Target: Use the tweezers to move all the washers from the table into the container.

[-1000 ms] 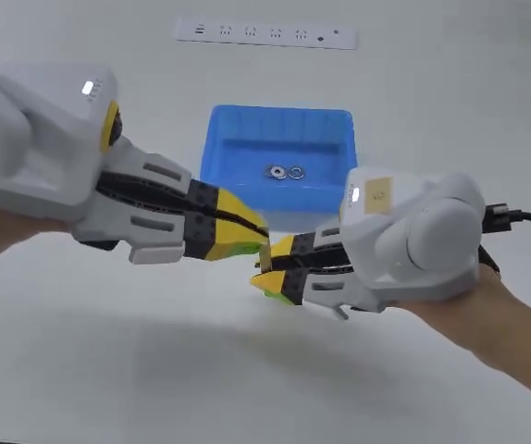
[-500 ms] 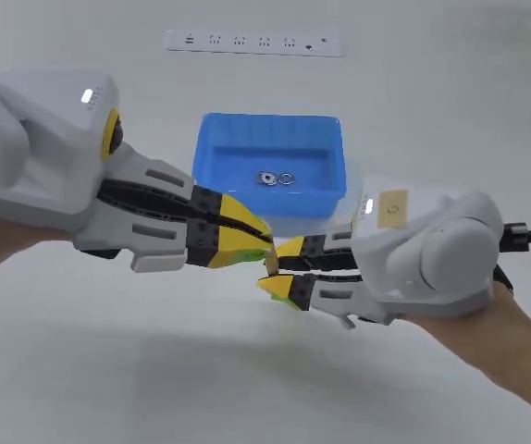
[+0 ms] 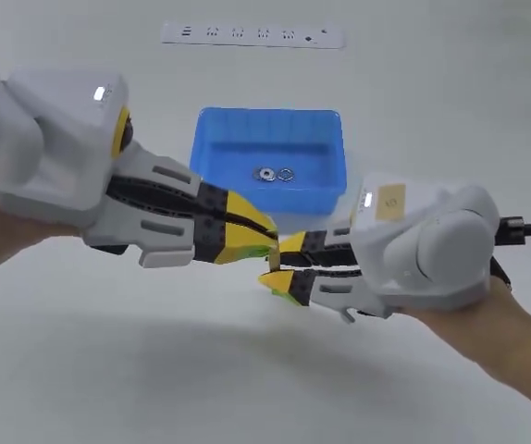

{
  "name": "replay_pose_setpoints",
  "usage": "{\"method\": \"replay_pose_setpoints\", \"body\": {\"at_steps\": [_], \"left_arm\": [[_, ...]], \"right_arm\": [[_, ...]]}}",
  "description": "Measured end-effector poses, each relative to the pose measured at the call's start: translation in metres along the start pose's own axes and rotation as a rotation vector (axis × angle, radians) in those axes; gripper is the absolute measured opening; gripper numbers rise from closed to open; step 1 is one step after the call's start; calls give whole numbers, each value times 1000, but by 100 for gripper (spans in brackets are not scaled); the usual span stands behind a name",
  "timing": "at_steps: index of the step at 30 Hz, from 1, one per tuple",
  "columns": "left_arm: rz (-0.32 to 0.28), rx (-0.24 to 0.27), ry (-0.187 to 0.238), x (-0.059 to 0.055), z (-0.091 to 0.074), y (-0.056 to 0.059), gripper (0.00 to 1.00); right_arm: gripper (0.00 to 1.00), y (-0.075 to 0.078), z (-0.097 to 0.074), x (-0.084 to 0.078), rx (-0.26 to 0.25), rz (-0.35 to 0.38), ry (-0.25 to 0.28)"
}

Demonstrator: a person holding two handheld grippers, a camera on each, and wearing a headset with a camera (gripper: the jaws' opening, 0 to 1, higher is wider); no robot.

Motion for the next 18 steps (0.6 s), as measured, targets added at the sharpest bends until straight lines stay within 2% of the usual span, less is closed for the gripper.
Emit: {"method": "replay_pose_setpoints", "body": {"at_steps": [11,18], "left_arm": [[-8,-6,-7,-4,3,-3,5],[-14,0,-1,-3,5,-6,5]], "right_arm": [[12,0,3,-4,4,19,-5],[12,2,3,-5,10,33,5]]}}
Point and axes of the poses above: the centre of the closed fingertips' face, and the gripper's own axes: z roughly forward along the fingers, y roughly to its right, x roughly out of its top, the point moved 5 cm from there along -z, roughly backward along the fingers, and after that the axes turned 2 degrees about -z, right-handed, at the moved point
